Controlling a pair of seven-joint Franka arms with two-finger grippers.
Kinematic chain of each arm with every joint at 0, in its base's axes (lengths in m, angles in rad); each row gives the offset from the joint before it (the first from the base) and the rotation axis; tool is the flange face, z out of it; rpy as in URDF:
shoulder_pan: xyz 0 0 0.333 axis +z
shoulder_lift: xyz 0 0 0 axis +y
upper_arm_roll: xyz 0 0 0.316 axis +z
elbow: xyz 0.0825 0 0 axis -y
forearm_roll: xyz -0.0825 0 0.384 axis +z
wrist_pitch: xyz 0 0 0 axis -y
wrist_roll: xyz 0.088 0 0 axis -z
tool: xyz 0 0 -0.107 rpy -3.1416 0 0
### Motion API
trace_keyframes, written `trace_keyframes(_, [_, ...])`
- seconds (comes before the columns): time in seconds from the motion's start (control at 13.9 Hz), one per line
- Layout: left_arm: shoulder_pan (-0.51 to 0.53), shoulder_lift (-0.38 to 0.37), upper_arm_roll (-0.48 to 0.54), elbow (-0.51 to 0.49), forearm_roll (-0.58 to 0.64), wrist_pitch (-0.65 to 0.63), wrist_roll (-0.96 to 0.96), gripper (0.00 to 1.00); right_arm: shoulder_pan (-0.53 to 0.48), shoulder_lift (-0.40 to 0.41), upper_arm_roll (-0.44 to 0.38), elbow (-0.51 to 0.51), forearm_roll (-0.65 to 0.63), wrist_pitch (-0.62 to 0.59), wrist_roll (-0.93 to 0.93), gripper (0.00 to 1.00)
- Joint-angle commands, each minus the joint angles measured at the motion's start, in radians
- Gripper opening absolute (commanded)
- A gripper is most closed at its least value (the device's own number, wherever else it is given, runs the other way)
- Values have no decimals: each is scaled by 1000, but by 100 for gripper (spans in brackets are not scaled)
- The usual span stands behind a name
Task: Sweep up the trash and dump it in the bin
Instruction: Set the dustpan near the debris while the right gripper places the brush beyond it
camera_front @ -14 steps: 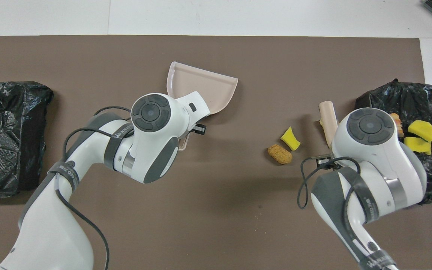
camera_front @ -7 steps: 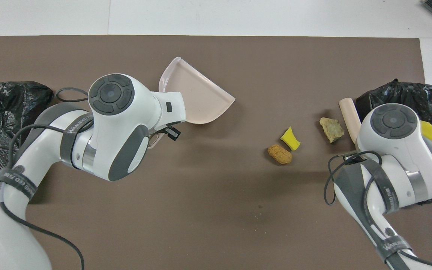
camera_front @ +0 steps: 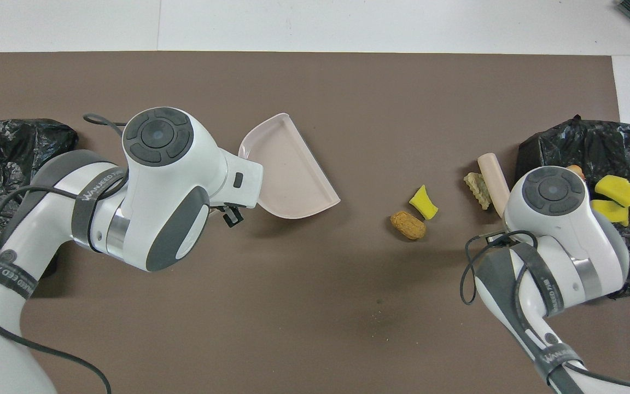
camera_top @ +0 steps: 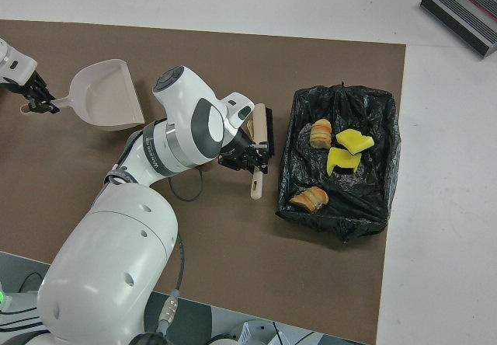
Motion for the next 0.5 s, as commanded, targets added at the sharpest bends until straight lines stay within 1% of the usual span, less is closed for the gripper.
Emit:
trace_keyframes(0.0, [-8,-64,5,-82,22,7,151,0,24,-6,8,-20,115,17,-8,0])
trace_keyframes(0.07, [-8,-78,5,-105,22,7,177,0,41,-6,8,-21,164,17,0,0])
trace_keyframes(0.22, [-3,-101,5,-160,22,27,214,0,73,-6,8,-21,220,15,21,0])
trace_keyframes(0.43, [-6,-118,5,-258,22,149,235,0,121,3,8,-21,275,17,67,0])
